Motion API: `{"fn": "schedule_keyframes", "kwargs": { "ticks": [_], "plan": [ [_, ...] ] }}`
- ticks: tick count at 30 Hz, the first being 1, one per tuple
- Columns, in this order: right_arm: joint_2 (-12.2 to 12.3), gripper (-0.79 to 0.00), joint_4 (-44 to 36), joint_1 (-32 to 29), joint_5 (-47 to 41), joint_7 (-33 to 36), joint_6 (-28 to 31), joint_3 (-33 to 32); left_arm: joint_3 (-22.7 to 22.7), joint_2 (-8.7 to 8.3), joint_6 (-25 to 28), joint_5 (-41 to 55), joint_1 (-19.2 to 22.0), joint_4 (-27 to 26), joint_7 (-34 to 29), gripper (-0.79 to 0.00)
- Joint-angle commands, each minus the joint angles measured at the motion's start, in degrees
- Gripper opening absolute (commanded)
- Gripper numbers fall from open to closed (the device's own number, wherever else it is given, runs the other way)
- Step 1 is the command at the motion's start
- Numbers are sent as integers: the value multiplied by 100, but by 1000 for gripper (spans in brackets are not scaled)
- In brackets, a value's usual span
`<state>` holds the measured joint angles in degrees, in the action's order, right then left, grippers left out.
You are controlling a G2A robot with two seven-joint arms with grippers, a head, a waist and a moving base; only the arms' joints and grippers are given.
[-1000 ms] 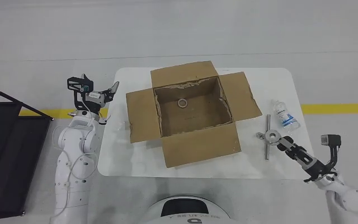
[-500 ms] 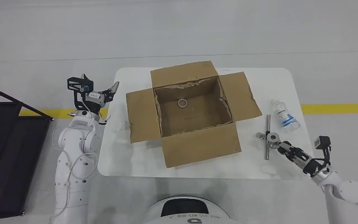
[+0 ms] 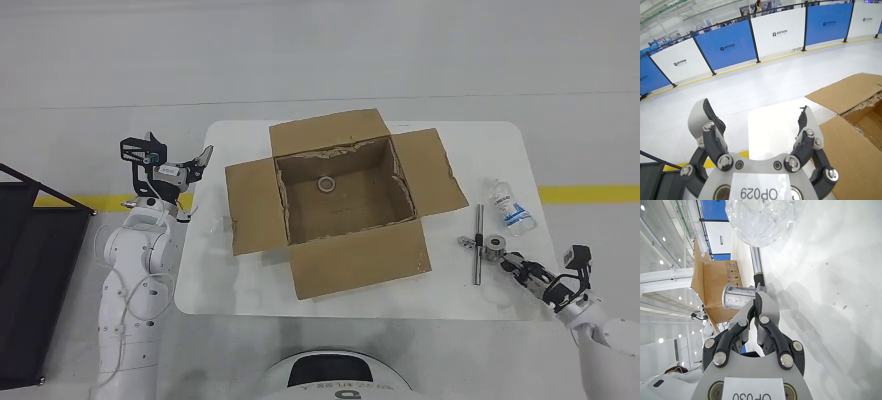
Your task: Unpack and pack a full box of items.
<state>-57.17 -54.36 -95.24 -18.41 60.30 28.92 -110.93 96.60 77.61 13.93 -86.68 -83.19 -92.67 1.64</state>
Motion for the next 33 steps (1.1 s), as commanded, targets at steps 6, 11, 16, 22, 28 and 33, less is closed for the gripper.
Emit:
{"fn": "schedule_keyframes", "kwargs": {
  "ticks": [6, 11, 16, 22, 28, 33],
  "plan": [
    [29, -785, 295, 131, 0, 8, 35, 19, 0, 0, 2, 0, 0, 0, 0, 0],
    [44, -785, 400, 189, -19, 39, 68, 45, 0, 0, 2, 0, 0, 0, 0, 0],
    [58, -529, 461, 226, 50, -33, 22, 85, 0, 0, 2, 0, 0, 0, 0, 0],
    [72, -480, 402, 133, 10, -111, 98, 54, 0, 0, 2, 0, 0, 0, 0, 0],
    [95, -496, 150, -198, -262, -192, 344, -194, 0, 0, 2, 0, 0, 0, 0, 0],
    [90, -511, -689, -866, -858, -252, 763, -659, 0, 0, 2, 0, 0, 0, 0, 0]
  ]
}}
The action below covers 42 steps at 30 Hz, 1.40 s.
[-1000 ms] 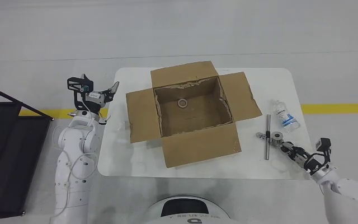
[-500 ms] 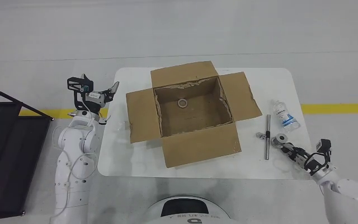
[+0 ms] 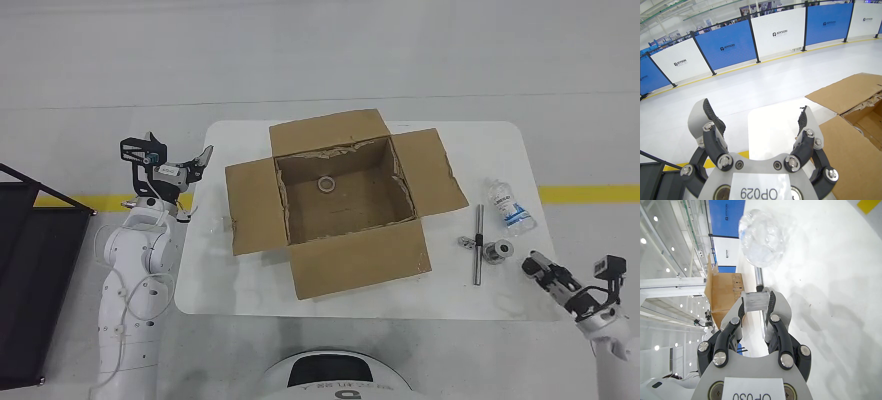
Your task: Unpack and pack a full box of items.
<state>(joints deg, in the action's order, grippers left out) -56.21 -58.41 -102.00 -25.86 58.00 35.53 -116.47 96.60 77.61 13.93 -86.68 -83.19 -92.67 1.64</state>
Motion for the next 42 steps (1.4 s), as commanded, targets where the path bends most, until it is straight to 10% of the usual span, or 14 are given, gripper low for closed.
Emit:
{"fn": "schedule_keyframes", "kwargs": {
  "ticks": [1, 12, 16, 19, 36, 42],
  "plan": [
    [-14, -505, -619, -371, -159, -78, 193, -199, 0, 0, 2, 0, 0, 0, 0, 0],
    [-163, -511, -5298, -1915, 1657, -1360, -915, -448, 0, 0, 2, 0, 0, 0, 0, 0],
    [-172, -262, -6272, -1904, 2359, -1417, -1315, -42, 0, 0, 2, 0, 0, 0, 0, 0],
    [-162, 0, -6453, -1708, 2568, -1342, -1391, 324, 0, 0, 2, 0, 0, 0, 0, 0],
    [-146, 0, -6401, -1315, 2668, -1334, -1457, 695, 0, 0, 2, 0, 0, 0, 0, 0],
    [-37, 0, -6415, 147, 2704, -670, -1593, 1169, 0, 0, 2, 0, 0, 0, 0, 0]
  ]
}}
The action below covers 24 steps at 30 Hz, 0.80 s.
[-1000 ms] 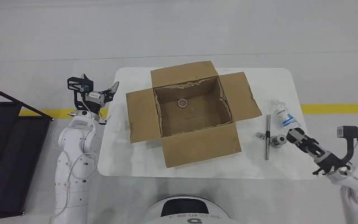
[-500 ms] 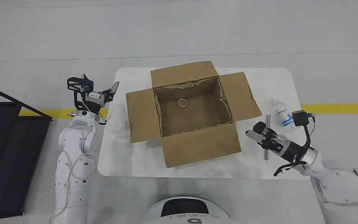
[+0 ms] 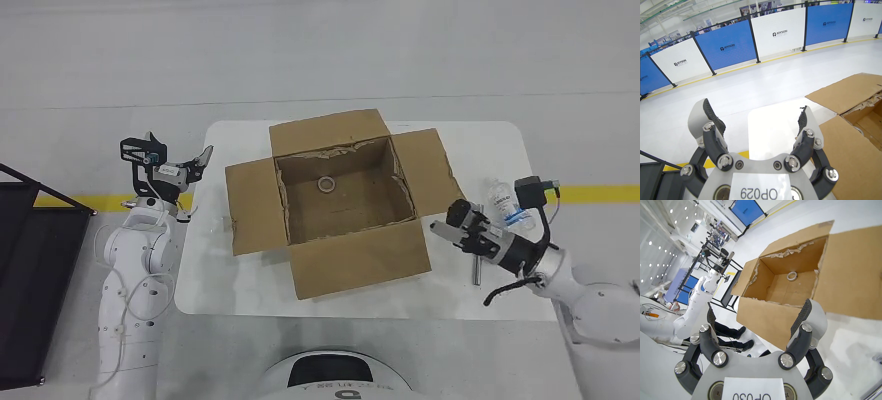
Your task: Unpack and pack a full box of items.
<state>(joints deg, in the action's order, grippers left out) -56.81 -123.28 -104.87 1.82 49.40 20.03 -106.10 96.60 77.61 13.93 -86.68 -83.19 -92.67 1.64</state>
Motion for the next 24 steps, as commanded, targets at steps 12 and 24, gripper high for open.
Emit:
{"fn": "schedule_keyframes", "kwargs": {
  "ticks": [12, 24],
  "plan": [
    [1, -65, 1163, 3749, 2039, 1202, -1802, 2922, 0, 0, 2, 0, 0, 0, 0, 0],
    [-186, 0, 1856, 4769, 2787, 1212, -2957, 4070, 0, 0, 2, 0, 0, 0, 0, 0]
  ]
}}
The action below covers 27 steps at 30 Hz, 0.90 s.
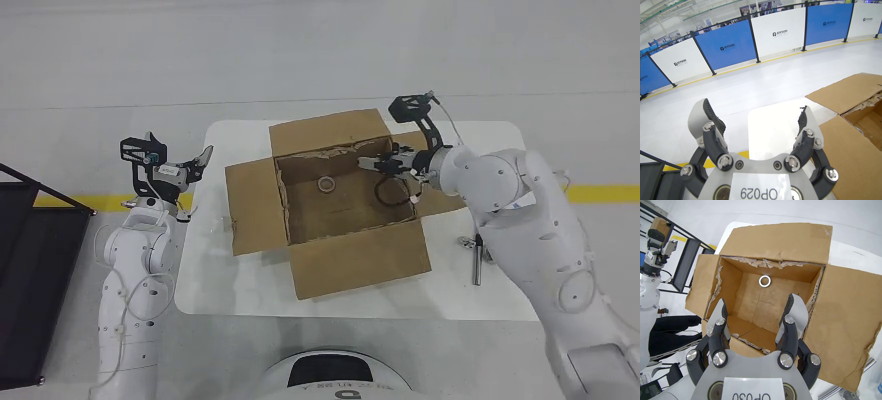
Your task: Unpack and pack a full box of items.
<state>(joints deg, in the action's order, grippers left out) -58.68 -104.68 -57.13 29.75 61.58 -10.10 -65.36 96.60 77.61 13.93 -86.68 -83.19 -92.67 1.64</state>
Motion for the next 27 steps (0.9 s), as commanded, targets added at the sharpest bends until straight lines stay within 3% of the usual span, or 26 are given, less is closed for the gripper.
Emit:
{"fn": "schedule_keyframes", "kwargs": {
  "ticks": [1, 6, 10, 13, 14, 15, 16, 17, 20, 27],
  "plan": [
    [1, 0, -4, -5, -6, -6, 56, -4, 0, 0, 2, 0, 0, 0, 0, 0],
    [-9, 0, 62, -25, 72, -71, 50, 73, 0, 0, 2, 0, 0, 0, 0, 0],
    [-216, 0, 694, 522, 281, -26, -597, 920, 0, 0, 2, 0, 0, 0, 0, 0],
    [-450, -12, 1211, 991, 489, -210, -1396, 1610, 0, 0, 2, 0, 0, 0, 0, 0],
    [-533, -46, 1314, 1103, 504, -287, -1559, 1827, 0, 0, 2, 0, 0, 0, 0, 0],
    [-610, -231, 1451, 1197, 524, -333, -1718, 2022, 0, 0, 2, 0, 0, 0, 0, 0],
    [-683, -363, 1562, 1290, 560, -374, -1880, 2195, 0, 0, 2, 0, 0, 0, 0, 0],
    [-754, -394, 1668, 1368, 591, -413, -2050, 2352, 0, 0, 2, 0, 0, 0, 0, 0],
    [-944, -449, 1951, 1521, 574, -525, -2322, 2717, 0, 0, 2, 0, 0, 0, 0, 0],
    [-1359, -443, 2704, 1763, 461, -880, -2797, 3267, 0, 0, 2, 0, 0, 0, 0, 0]
  ]
}}
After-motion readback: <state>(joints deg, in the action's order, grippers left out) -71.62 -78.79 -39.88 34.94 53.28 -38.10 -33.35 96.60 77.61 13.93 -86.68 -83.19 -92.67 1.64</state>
